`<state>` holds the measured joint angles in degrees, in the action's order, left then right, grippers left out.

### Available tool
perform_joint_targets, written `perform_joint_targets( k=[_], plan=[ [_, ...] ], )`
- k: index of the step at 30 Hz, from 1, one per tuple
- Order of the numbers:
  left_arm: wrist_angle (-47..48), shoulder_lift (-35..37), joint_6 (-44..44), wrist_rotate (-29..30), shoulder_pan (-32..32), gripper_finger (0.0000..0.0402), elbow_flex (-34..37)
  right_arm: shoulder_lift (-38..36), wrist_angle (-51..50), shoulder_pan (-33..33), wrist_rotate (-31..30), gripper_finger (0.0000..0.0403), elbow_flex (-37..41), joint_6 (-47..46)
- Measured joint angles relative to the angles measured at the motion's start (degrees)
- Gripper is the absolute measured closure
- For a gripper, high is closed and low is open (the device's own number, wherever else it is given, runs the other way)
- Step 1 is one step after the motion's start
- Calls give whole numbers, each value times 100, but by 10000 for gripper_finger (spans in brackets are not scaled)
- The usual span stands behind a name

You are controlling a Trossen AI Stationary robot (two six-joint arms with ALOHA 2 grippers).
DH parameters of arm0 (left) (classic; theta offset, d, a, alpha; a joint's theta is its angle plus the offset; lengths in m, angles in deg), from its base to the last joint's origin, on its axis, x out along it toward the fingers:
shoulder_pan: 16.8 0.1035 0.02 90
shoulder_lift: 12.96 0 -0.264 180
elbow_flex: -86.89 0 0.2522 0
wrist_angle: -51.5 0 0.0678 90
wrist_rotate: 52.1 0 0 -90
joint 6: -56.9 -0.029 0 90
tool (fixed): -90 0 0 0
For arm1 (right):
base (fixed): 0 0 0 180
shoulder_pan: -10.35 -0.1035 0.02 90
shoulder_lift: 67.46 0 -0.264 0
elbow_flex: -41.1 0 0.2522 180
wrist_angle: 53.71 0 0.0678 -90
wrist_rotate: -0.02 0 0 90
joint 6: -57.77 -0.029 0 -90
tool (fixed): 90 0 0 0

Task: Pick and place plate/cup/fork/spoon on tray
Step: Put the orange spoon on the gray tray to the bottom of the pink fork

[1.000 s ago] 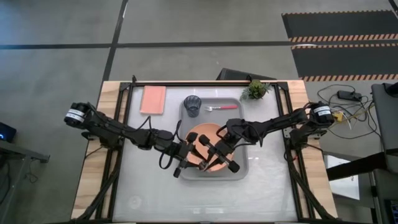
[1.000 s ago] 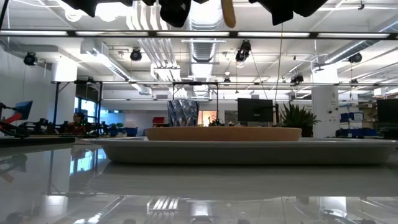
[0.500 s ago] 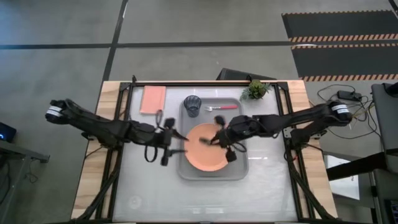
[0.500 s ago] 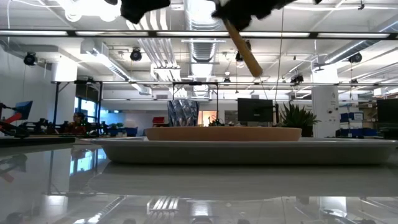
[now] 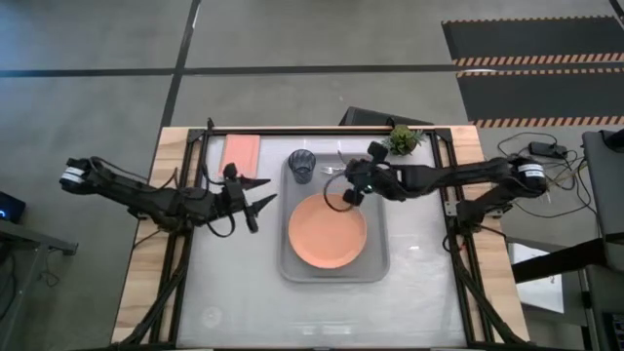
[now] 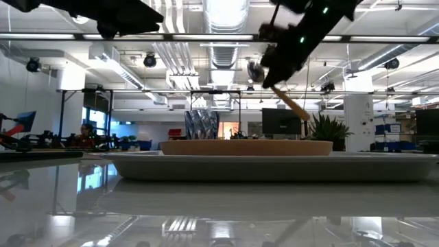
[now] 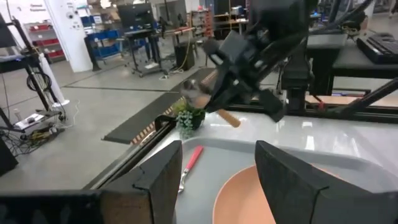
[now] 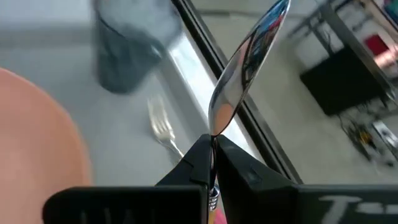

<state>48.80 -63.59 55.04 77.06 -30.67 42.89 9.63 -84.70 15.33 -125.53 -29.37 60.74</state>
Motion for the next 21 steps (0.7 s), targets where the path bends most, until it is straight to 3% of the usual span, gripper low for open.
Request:
perform_joint_targets(
  k=[9,11,15,21],
  plan=[
    [-52,429,12,-25,-35,216,148,998,23,723,2,394,0,582],
    [-51,480,12,-107,-64,216,184,1094,4,740,58,394,2,673],
    [-54,507,12,-155,-88,216,205,1170,15,743,726,394,11,863],
    [-58,505,10,-155,-87,216,205,1308,76,849,730,394,15,1124]
  ],
)
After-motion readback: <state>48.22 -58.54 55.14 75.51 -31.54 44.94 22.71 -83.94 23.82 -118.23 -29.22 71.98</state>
